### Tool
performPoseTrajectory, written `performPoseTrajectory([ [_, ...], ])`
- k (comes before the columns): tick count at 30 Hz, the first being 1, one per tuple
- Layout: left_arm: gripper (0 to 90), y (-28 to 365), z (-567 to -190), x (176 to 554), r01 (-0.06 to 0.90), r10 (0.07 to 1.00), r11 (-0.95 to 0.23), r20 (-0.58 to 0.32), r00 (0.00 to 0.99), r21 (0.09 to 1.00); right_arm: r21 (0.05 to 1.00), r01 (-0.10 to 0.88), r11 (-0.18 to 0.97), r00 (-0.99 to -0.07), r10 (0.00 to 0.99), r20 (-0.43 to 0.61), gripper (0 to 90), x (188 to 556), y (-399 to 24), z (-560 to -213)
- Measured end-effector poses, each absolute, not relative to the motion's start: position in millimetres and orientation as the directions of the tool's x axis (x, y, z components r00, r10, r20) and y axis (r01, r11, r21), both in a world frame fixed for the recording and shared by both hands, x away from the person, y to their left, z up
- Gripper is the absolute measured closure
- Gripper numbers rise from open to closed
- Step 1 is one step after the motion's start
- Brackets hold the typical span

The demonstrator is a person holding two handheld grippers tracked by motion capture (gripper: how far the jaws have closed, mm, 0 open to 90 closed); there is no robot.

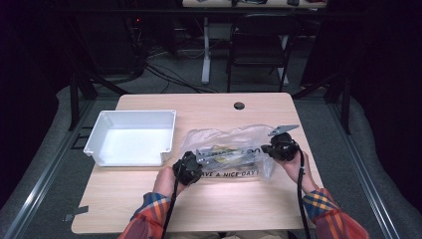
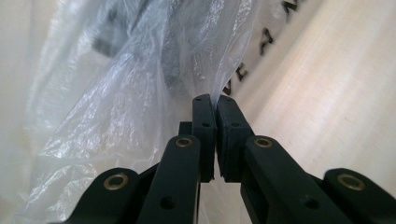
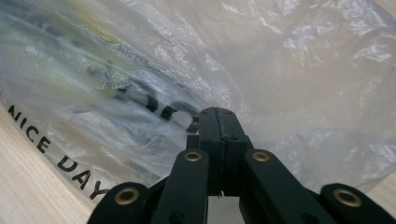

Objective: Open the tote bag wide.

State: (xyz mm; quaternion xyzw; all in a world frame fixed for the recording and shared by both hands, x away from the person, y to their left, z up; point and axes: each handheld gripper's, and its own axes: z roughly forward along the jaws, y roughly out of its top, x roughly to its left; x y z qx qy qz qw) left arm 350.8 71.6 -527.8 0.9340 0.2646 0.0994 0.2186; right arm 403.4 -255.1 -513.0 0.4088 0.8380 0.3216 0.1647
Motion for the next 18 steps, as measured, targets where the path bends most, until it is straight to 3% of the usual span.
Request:
performPoseTrajectory([
  [12,86.6,78.1,-536.1,353.2,0.454,0.502,-0.792,0.01,0.865,0.408,0.654,0.637,0.409,-0.54,0.841,0.0,90.0,425.2,-262.6,-527.6],
  [18,63.2,79.8,-524.6,352.1,0.456,0.517,-0.761,0.006,0.856,0.461,0.646,0.619,0.446,-0.581,0.814,-0.006,83.2,419.6,-257.3,-526.0],
])
